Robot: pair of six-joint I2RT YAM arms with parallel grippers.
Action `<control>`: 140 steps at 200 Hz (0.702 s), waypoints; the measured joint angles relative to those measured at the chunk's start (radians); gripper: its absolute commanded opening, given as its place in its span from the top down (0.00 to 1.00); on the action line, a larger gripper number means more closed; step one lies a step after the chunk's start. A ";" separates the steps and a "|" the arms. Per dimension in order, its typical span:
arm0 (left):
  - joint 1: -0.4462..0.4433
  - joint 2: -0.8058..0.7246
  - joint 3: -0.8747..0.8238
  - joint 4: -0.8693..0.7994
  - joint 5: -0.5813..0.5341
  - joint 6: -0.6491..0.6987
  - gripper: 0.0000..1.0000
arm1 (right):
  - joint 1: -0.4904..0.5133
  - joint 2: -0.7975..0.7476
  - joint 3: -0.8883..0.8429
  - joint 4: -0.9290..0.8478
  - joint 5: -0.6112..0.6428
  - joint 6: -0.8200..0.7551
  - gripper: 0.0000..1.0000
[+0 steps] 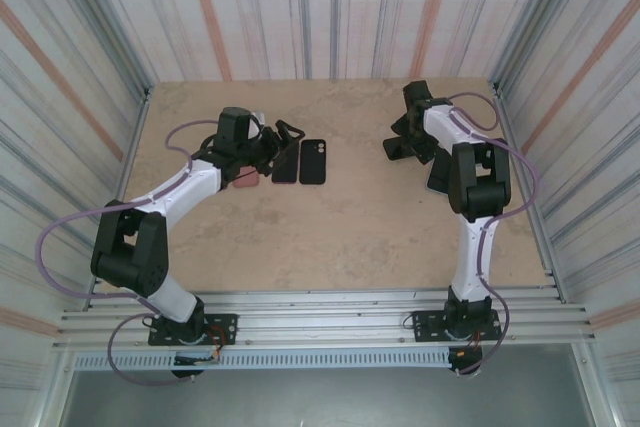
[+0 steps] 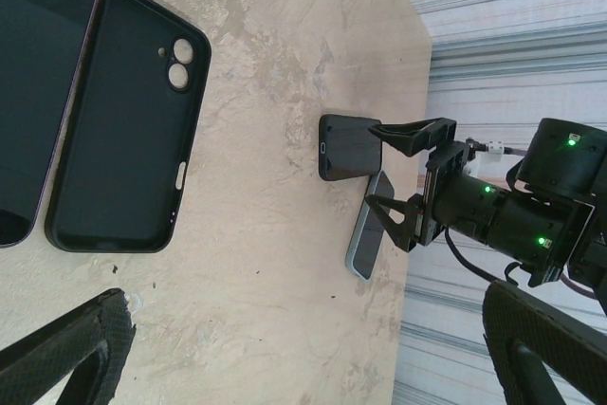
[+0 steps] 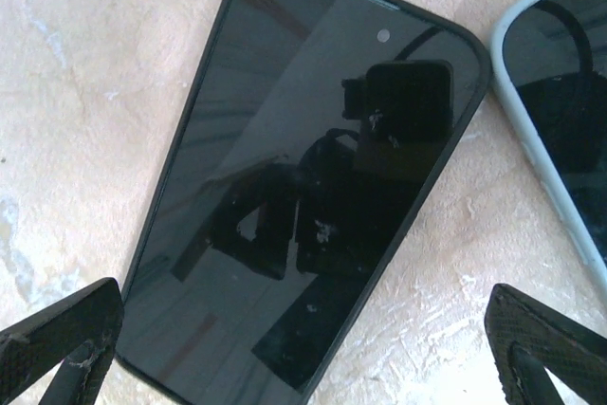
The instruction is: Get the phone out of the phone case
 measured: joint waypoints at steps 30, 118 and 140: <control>0.002 -0.001 0.001 -0.019 0.000 0.007 0.01 | -0.005 0.032 0.031 -0.011 0.000 0.005 0.01; 0.015 -0.009 0.001 -0.037 0.000 0.014 0.01 | -0.008 0.199 0.282 -0.132 0.027 0.007 0.02; 0.016 -0.009 0.001 -0.043 0.000 0.014 0.01 | -0.008 0.229 0.332 -0.174 0.029 0.007 0.03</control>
